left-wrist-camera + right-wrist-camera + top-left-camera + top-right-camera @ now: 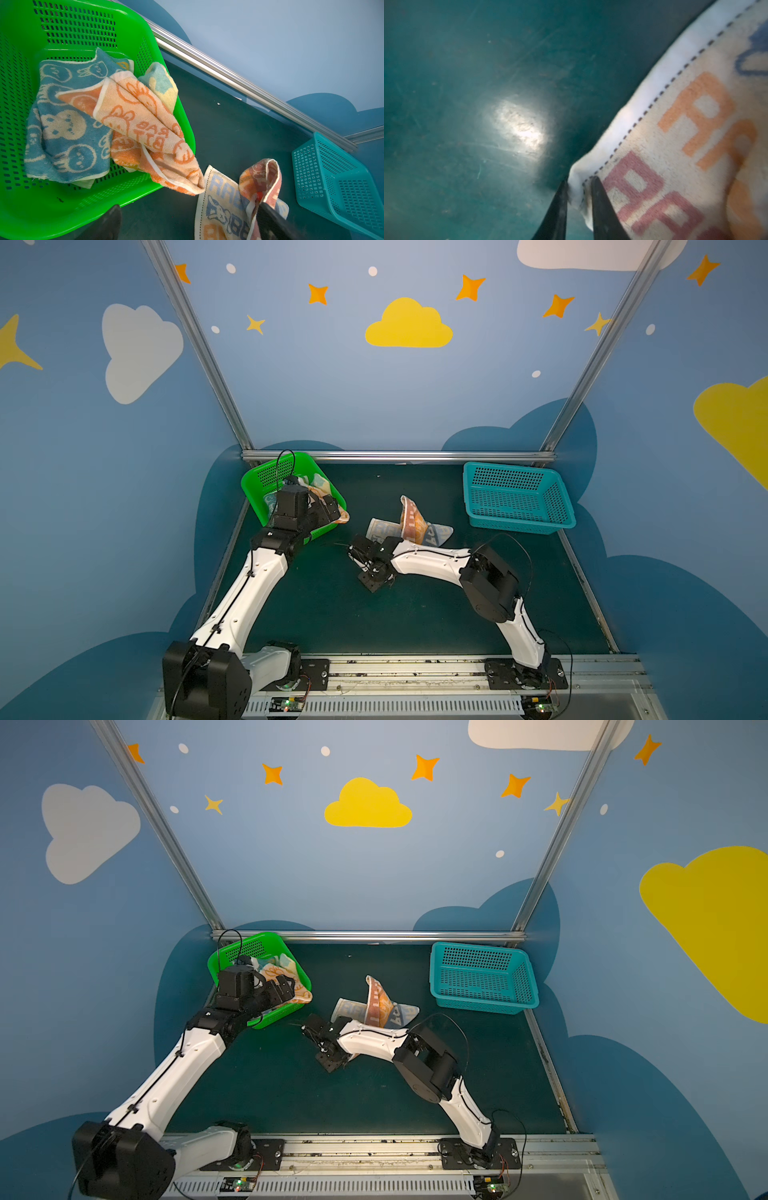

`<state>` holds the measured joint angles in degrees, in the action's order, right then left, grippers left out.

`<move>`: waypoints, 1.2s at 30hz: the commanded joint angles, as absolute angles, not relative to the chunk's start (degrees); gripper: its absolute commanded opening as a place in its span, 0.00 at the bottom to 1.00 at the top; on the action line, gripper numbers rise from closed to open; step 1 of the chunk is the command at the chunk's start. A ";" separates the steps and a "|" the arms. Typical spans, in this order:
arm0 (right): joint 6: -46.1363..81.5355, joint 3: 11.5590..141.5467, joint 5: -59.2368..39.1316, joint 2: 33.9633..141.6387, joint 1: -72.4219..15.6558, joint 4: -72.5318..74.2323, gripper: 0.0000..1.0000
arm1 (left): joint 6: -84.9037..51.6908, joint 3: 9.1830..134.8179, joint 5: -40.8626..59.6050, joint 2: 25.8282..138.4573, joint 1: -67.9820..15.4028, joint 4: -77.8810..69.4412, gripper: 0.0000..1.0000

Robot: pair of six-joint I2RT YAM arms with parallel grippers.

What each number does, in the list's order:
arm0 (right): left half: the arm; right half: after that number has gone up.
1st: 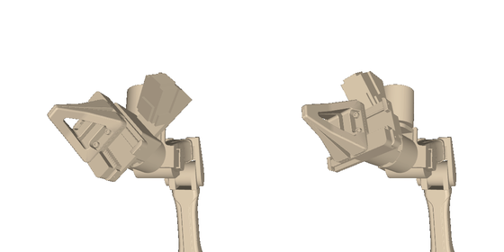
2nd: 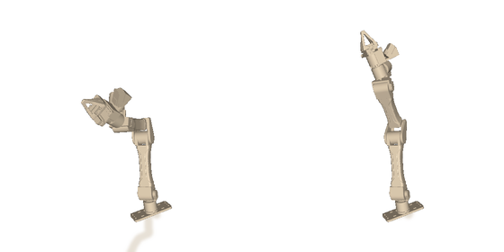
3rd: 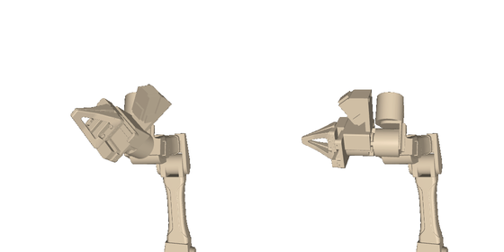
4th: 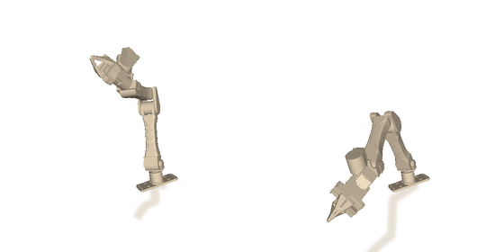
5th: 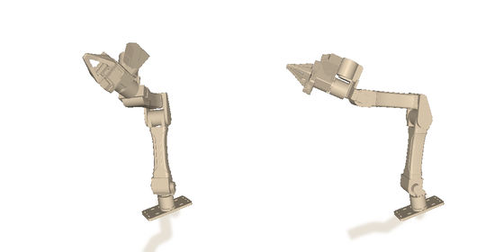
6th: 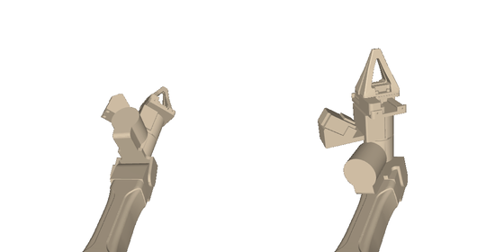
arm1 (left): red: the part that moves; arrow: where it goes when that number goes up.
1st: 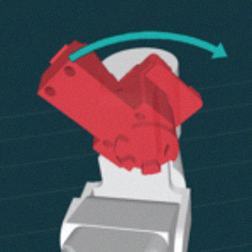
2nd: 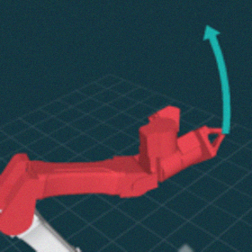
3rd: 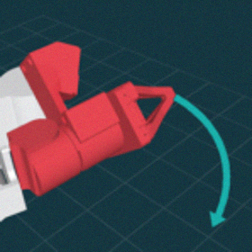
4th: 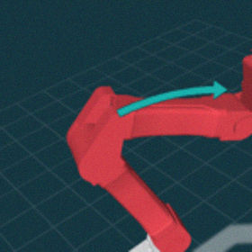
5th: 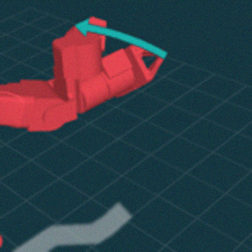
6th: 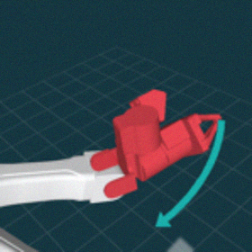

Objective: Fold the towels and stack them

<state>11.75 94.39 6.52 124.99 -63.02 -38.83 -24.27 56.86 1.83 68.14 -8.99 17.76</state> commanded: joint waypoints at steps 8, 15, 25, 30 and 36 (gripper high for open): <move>12.92 90.88 6.98 121.48 -58.82 -41.11 0.00 | -22.60 55.99 2.94 67.49 -8.61 16.42 1.00; 9.80 82.52 9.52 104.20 -54.77 -37.87 0.00 | -18.15 57.34 9.68 70.05 -8.61 16.53 1.00; 8.06 74.84 13.80 89.11 -44.89 -40.08 0.00 | -9.15 59.20 16.69 76.78 -14.77 13.96 1.00; 7.22 71.28 14.05 86.00 -39.80 -39.63 0.00 | -2.35 61.67 13.51 84.45 -21.98 13.30 0.99; 5.71 66.16 10.44 82.99 -34.91 -37.35 0.00 | -1.57 65.21 17.46 93.08 -23.07 9.72 0.97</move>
